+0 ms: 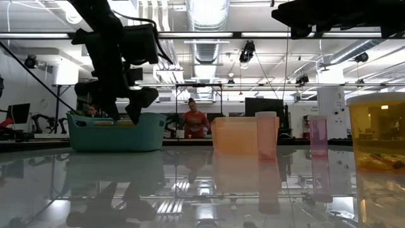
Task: Pick and place medicine bottles into bin by pill shape (circle, oval)
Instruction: Put the left large orange pill bottle into the green bin, then put the left small pink pill bottle into the orange bin
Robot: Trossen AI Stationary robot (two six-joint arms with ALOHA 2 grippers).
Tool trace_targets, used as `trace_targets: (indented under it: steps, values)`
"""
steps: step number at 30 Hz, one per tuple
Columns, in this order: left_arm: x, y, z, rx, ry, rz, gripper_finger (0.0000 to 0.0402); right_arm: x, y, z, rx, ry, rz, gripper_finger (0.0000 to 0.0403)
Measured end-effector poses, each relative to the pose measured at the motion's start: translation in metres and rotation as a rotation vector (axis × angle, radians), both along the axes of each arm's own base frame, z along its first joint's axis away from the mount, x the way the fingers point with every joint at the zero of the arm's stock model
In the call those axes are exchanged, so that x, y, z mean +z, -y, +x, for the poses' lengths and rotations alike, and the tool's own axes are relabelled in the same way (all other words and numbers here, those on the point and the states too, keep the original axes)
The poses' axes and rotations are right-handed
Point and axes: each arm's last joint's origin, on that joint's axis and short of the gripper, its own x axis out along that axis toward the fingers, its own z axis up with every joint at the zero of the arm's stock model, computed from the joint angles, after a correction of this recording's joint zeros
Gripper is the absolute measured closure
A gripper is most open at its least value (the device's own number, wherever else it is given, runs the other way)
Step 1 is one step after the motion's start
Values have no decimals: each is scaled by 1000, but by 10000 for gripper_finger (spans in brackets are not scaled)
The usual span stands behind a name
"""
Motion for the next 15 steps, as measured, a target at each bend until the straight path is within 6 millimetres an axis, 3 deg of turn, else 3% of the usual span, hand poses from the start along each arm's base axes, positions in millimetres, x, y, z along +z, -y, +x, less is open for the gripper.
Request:
trace_targets:
  steps: [7,15]
  values:
    - [10,0,0,-42,-7,-2,127,0,0,0,0,0,0,287]
    - [36,2,-3,-109,-6,-6,127,-3,0,0,-4,-31,25,287]
